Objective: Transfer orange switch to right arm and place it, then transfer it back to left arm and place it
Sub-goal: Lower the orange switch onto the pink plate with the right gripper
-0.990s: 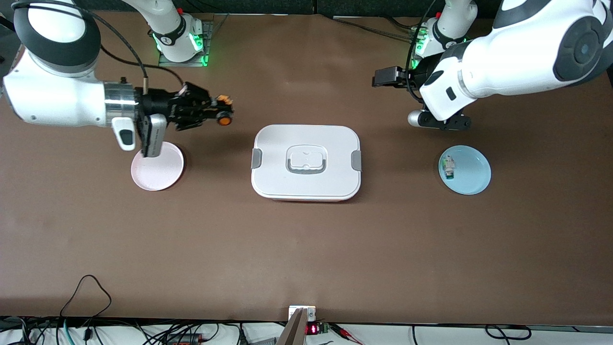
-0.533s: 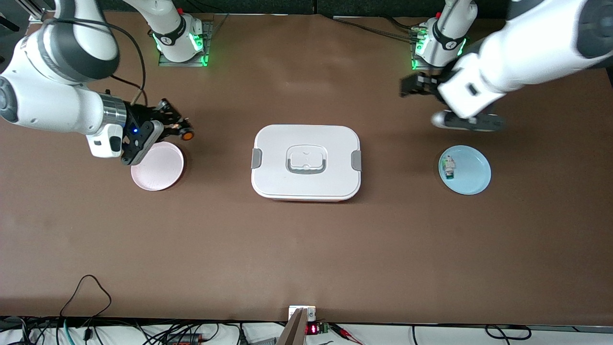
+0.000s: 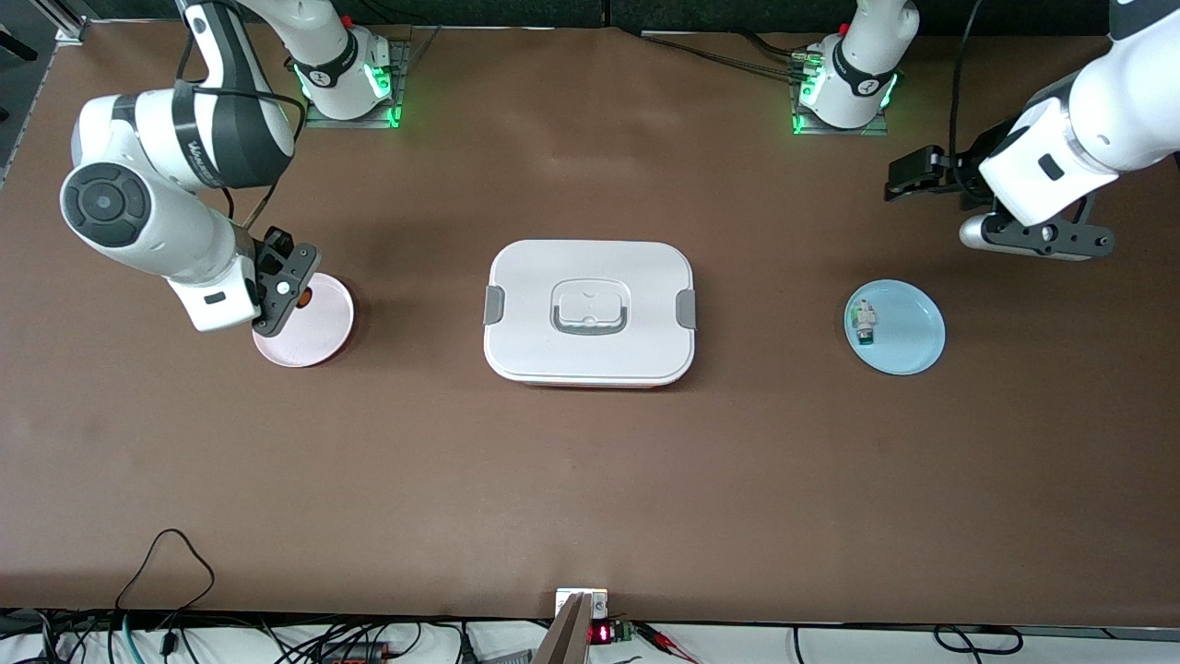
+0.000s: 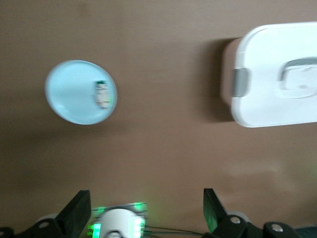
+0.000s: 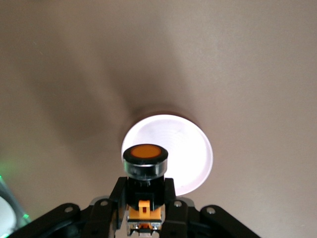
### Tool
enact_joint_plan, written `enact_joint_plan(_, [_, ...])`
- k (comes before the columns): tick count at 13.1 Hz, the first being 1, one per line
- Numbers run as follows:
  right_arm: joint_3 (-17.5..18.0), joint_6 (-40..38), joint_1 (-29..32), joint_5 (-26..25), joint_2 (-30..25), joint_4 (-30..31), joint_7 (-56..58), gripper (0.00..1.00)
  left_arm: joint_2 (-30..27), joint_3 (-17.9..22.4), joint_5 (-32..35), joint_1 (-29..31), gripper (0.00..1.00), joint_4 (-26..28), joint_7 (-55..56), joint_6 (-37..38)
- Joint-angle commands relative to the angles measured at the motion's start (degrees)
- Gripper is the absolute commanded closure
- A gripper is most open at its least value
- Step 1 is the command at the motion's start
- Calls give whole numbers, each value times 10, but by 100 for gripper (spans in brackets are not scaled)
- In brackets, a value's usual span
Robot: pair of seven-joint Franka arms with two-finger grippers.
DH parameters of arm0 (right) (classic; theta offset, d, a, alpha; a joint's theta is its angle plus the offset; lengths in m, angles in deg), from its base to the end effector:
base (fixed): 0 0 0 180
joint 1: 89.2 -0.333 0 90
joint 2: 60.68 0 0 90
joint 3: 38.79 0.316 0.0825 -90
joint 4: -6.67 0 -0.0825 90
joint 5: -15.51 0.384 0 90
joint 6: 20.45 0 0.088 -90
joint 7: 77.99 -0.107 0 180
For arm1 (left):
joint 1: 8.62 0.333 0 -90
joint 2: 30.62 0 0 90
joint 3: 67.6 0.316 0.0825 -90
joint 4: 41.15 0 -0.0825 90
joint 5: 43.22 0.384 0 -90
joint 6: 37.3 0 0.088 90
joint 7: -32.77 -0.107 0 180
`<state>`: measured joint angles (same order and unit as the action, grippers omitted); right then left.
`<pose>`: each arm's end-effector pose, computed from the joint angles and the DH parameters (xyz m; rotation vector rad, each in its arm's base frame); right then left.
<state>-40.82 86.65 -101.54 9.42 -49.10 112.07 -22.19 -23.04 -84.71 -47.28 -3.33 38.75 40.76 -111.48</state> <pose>0.5841 0.0990 0.4053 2.5598 1.7400 -0.3102 0.5516 -0.1121 0.6140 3.0484 -0.1226 -0.3700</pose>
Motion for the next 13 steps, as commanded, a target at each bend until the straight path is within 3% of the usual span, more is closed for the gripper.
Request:
enact_joint_plan(1, [5,77,33,-19,-2,65,50,68,-19,7,30,-13,0,23,-26,-6])
enact_joint_plan(5, [5,208,70,-19,-3,155,115,68,-18,8,30,-7,0,22,-29,-6])
enact_joint_plan(8, [5,286,71,-30,10,188,141,68,-18,8,30,-7,0,20,-22,-3])
enact_joint_plan(13, [5,359,73,-117,49,225,165,68,-33,19,15,39,0,0,-29,-1])
